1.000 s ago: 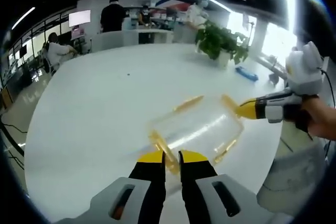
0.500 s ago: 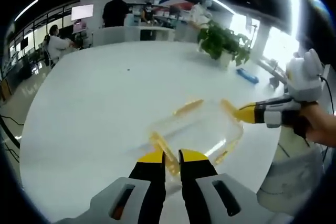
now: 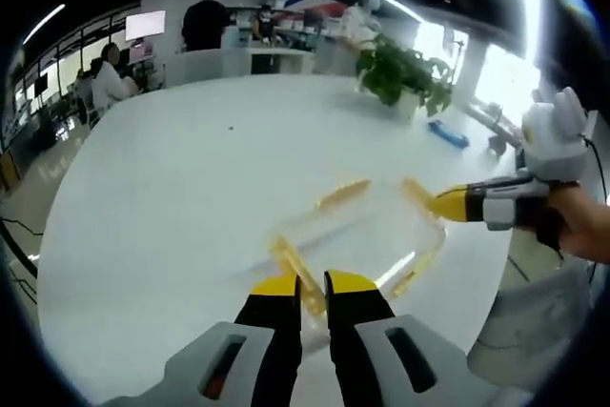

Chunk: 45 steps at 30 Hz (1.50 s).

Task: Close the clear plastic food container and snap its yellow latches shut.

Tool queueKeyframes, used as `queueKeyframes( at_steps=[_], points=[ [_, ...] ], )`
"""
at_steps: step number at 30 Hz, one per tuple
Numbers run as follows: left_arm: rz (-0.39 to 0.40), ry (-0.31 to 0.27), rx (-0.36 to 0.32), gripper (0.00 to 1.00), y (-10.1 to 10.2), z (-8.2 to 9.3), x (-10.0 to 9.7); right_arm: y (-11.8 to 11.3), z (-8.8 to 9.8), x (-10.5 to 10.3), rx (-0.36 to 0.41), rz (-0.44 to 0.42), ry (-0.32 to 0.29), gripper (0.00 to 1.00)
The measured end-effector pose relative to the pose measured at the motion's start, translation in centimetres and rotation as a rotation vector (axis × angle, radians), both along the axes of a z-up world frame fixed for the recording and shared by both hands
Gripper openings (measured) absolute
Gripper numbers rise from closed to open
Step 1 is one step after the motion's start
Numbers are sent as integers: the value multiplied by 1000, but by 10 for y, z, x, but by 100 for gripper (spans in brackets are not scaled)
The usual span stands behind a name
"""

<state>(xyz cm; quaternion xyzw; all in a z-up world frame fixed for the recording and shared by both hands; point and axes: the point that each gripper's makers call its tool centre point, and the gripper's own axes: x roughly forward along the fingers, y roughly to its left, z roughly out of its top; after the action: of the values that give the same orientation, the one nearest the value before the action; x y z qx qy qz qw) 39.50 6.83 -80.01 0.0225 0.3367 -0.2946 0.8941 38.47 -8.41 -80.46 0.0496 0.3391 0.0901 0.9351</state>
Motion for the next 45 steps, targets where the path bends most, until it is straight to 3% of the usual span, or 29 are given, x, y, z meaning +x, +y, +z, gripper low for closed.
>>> queueKeyframes(
  at_steps=[3, 14, 18, 20, 28, 35, 45],
  points=[
    [-8, -3, 5, 5, 1, -2, -2, -1, 1, 0, 59, -39, -5, 0],
    [26, 5, -16, 6, 3, -2, -1, -1, 1, -1, 37, -35, -20, 0],
    [53, 7, 13, 9, 15, -7, 0, -10, 0, -1, 38, -66, -29, 0],
    [101, 23, -25, 13, 22, -6, 1, -15, -1, -3, 46, -83, -15, 2],
    [164, 37, -30, 22, 43, -6, 5, -27, 2, -2, 23, -106, -19, 6],
    [163, 55, -67, 23, 36, -5, 5, -24, 8, 4, 53, -88, -34, 9],
    [116, 120, -134, 25, 14, -10, 1, -3, -4, 11, 162, -2, 30, 23]
  ],
)
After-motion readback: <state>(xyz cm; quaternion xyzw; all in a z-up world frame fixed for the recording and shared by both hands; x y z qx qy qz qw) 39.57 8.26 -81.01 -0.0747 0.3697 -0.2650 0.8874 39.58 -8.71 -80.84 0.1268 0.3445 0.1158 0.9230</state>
